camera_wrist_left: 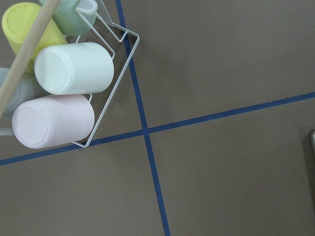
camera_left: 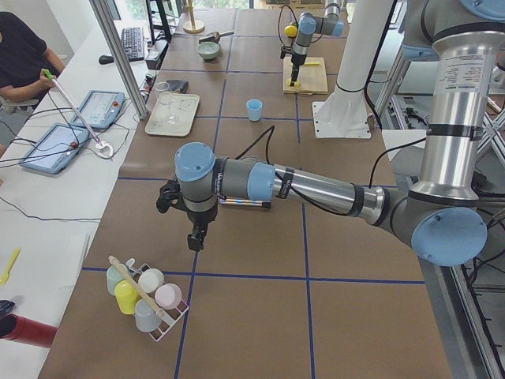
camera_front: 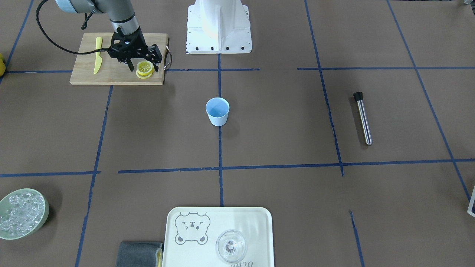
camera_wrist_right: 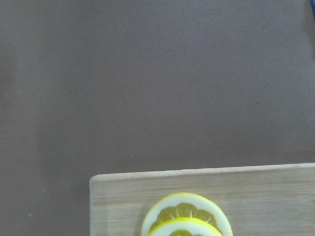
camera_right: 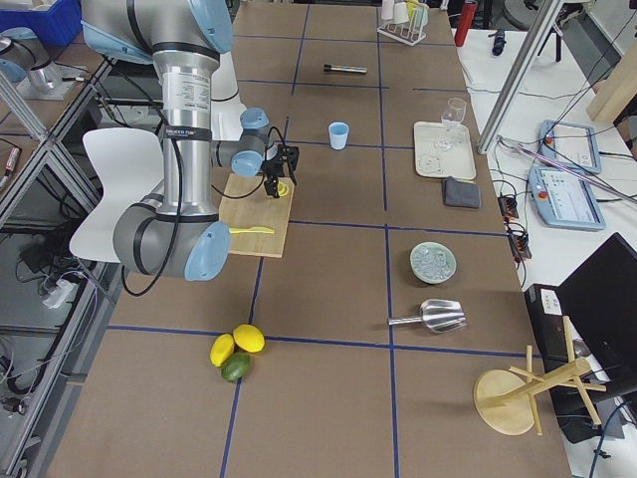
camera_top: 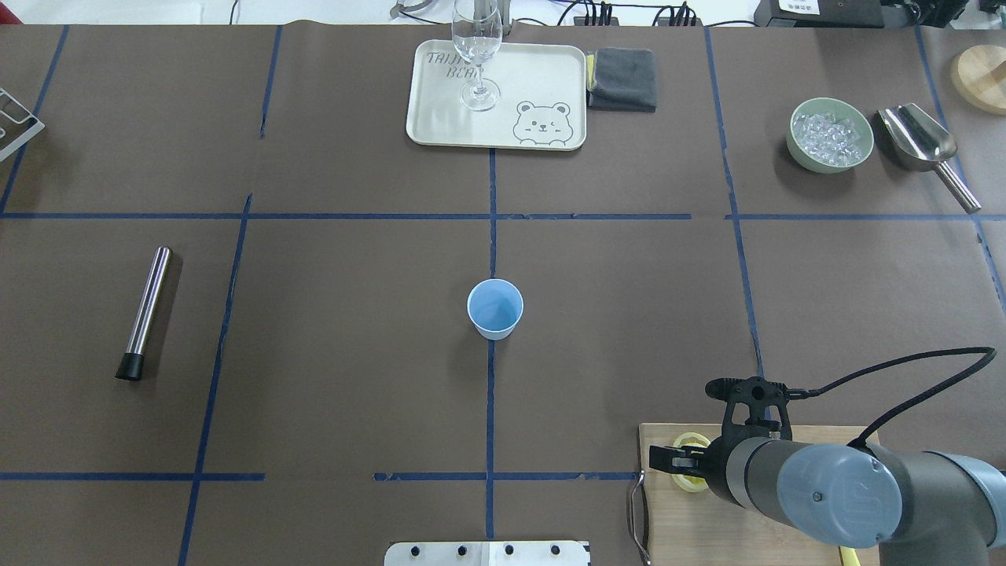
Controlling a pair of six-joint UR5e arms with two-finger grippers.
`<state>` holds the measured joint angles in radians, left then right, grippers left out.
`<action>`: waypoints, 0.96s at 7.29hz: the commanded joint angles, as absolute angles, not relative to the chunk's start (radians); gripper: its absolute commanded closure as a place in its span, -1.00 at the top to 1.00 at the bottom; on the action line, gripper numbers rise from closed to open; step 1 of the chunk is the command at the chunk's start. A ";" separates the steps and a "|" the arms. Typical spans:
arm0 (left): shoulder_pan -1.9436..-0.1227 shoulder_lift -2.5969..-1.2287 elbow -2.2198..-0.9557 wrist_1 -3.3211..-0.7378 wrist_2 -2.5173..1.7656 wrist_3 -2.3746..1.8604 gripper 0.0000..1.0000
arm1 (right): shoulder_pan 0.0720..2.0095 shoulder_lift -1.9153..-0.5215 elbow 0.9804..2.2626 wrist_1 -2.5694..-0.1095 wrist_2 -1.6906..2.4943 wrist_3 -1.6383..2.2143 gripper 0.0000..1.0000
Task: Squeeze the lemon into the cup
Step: 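Lower the right gripper and close it on the lemon slice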
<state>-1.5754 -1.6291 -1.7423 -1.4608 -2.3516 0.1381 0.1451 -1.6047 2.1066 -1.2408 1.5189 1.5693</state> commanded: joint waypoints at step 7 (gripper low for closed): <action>-1.575 -1.631 -1.750 -1.465 -2.347 0.138 1.00 | 0.144 -1.608 2.100 -1.241 1.522 1.578 0.48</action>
